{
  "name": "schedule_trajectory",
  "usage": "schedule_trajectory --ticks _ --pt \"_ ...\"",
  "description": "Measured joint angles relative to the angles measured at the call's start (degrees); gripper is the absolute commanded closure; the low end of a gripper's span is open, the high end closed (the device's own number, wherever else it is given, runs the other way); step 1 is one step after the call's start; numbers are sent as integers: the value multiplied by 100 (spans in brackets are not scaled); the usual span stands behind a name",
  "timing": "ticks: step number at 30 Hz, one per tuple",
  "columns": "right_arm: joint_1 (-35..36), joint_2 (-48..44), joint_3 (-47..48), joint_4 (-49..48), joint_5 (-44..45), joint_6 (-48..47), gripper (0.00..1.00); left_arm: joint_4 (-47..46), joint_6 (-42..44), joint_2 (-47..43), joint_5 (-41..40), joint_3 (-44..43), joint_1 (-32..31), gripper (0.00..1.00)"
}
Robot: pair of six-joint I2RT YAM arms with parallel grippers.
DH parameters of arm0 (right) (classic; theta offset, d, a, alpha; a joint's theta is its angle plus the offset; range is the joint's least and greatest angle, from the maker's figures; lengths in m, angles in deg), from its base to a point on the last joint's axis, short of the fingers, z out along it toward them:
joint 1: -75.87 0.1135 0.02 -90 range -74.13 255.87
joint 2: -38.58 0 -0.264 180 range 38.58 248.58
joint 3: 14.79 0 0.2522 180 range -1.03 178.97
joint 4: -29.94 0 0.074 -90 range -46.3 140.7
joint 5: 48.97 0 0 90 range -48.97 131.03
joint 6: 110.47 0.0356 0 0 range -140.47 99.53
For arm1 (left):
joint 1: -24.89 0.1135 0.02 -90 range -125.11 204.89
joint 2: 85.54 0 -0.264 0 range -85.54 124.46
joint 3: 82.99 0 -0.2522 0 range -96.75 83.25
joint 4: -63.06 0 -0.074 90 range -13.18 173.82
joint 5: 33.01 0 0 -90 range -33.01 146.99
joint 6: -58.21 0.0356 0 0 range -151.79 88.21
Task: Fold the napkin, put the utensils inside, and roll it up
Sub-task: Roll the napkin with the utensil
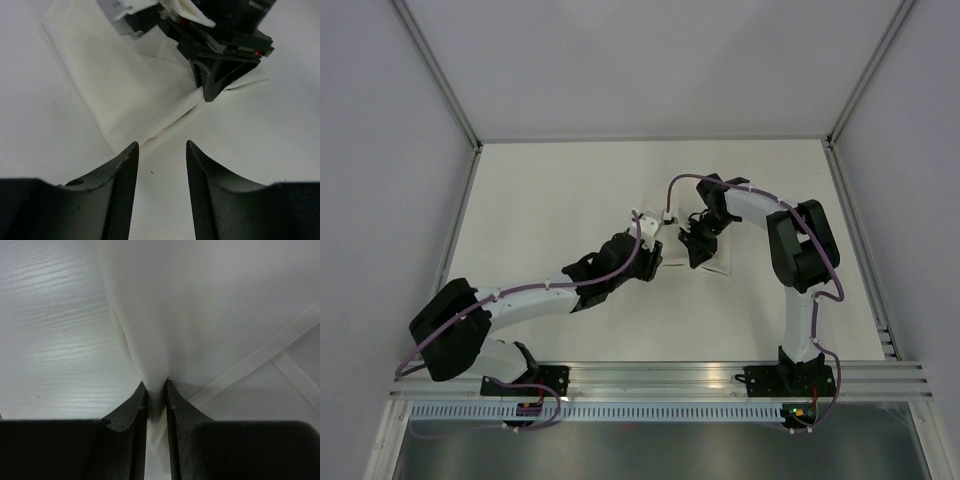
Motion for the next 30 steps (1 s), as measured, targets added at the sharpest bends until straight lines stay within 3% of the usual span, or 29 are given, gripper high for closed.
schedule_trajectory --ticks 10,18,30 --pt "-90 315 317 605 -240 2 88 -555 1711 1429 -498 -372 -931 37" --pt "-125 490 505 831 -339 98 88 -2059 3191 1725 114 -31 -984 34" --pt "-146 599 586 1010 -420 138 89 -2522 4638 2544 640 -140 -868 31"
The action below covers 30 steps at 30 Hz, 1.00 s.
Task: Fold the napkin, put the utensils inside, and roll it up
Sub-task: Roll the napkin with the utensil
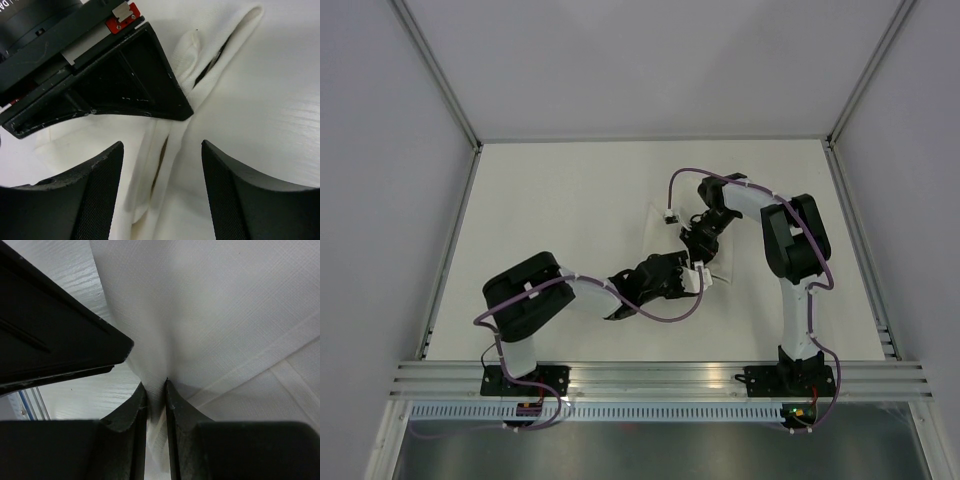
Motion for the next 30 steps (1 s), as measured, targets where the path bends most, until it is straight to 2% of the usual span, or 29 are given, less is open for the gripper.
schedule_trajectory --ticks 11,22,28,30 --pt "-15 111 79 190 -79 28 89 417 664 225 216 -426 232 33" --pt "-26 221 219 343 -98 42 89 1051 717 474 640 -839 334 42" --pt "-31 251 256 385 -105 39 89 1665 706 505 896 -1126 420 59" --pt "-35 258 258 391 -116 39 89 1897 695 514 964 -1217 424 67"
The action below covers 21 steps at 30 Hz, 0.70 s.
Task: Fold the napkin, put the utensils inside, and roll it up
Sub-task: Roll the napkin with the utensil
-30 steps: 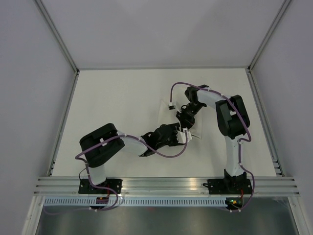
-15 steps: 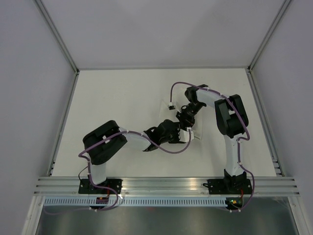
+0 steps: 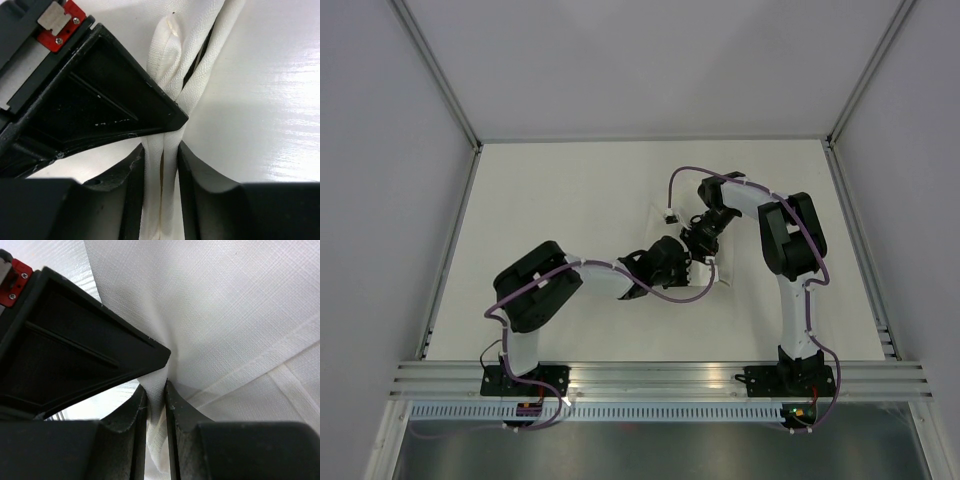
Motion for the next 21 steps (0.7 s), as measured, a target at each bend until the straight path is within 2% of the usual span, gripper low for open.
schedule_trajectory --ticks 6,9,12,21 --pt "-9 9 9 28 7 0 89 807 -146 118 306 -455 26 89" --pt "-26 9 4 57 24 -4 89 990 -264 155 393 -586 39 94" --pt "-42 -9 -37 57 24 -4 84 1139 -457 181 566 -688 85 98" --pt "-109 -356 -476 11 42 -46 53 1617 -1025 345 1305 -1102 208 98"
